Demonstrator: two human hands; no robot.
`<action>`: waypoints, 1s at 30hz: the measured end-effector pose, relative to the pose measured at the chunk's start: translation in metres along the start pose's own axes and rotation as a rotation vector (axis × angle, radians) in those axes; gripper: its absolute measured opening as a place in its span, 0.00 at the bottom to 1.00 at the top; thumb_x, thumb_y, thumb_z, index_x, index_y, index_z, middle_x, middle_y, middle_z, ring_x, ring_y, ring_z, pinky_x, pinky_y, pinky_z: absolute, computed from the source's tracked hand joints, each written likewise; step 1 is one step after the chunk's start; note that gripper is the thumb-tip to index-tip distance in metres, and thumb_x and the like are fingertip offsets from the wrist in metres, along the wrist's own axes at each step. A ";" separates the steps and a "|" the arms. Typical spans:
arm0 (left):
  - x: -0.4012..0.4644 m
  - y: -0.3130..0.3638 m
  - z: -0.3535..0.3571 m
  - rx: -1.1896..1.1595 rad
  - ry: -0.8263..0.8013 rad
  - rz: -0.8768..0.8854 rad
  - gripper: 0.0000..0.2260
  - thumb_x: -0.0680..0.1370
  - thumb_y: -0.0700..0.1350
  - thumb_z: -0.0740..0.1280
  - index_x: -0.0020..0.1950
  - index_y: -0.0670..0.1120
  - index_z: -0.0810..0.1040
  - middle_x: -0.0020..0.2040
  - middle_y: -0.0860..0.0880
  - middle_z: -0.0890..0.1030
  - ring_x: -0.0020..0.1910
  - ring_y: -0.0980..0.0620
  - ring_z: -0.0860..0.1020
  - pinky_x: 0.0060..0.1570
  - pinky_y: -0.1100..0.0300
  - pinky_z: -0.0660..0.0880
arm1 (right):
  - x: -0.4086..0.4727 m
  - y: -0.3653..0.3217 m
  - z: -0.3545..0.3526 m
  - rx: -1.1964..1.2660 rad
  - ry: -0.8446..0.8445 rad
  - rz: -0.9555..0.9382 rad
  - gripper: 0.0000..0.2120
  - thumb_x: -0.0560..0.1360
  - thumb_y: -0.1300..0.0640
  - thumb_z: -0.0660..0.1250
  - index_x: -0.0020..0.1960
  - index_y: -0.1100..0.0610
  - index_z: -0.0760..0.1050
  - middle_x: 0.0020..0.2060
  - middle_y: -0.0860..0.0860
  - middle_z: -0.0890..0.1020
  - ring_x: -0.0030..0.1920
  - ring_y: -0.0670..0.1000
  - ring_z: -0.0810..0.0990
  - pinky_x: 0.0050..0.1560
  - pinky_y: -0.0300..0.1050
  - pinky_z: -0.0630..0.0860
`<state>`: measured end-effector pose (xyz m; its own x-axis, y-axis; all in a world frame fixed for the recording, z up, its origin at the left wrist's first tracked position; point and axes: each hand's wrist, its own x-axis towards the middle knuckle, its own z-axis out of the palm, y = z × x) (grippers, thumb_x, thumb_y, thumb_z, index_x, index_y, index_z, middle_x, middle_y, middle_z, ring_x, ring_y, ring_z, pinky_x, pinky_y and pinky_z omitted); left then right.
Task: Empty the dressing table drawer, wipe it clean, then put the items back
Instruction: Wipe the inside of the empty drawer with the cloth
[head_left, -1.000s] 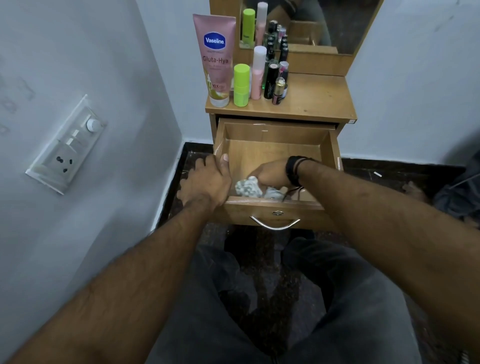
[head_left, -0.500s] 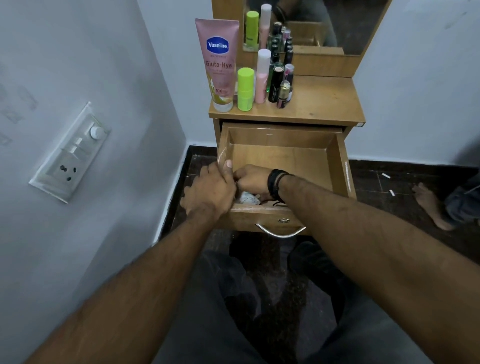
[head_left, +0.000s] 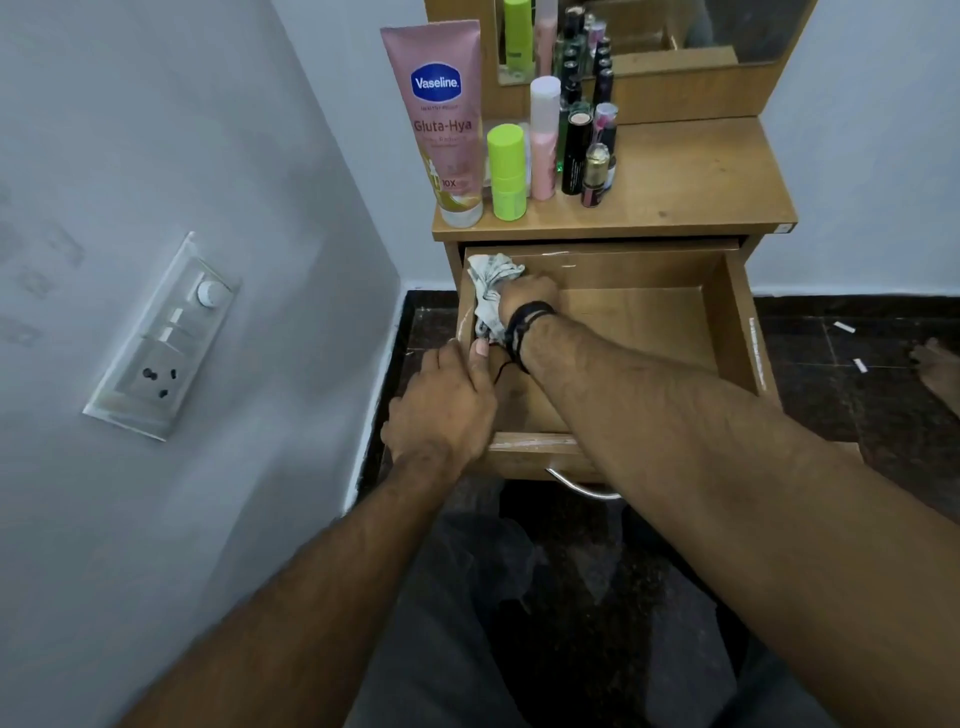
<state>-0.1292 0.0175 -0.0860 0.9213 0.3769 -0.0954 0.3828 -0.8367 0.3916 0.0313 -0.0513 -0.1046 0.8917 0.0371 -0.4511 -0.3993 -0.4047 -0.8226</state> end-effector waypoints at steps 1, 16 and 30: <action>0.000 0.000 0.000 -0.003 0.001 -0.003 0.29 0.82 0.65 0.40 0.66 0.51 0.71 0.64 0.49 0.76 0.58 0.45 0.77 0.56 0.41 0.74 | -0.001 0.003 0.005 -0.052 0.024 -0.025 0.18 0.83 0.57 0.58 0.71 0.61 0.72 0.67 0.56 0.77 0.67 0.55 0.75 0.43 0.32 0.62; -0.002 0.003 -0.003 -0.007 -0.004 -0.005 0.32 0.82 0.65 0.39 0.71 0.48 0.70 0.67 0.47 0.75 0.63 0.44 0.76 0.60 0.37 0.72 | -0.059 0.038 -0.036 -0.161 -0.795 0.061 0.08 0.78 0.55 0.64 0.43 0.57 0.73 0.23 0.49 0.72 0.23 0.47 0.68 0.27 0.39 0.64; -0.002 0.000 -0.001 -0.023 0.003 -0.006 0.30 0.82 0.65 0.40 0.69 0.51 0.71 0.64 0.49 0.76 0.59 0.45 0.77 0.57 0.41 0.73 | -0.032 0.017 -0.035 0.789 0.220 0.059 0.11 0.78 0.67 0.67 0.54 0.55 0.68 0.52 0.59 0.78 0.48 0.58 0.81 0.56 0.59 0.80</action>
<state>-0.1307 0.0172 -0.0844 0.9190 0.3827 -0.0951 0.3863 -0.8253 0.4120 0.0040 -0.0913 -0.0920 0.8532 -0.1776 -0.4905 -0.4059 0.3645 -0.8381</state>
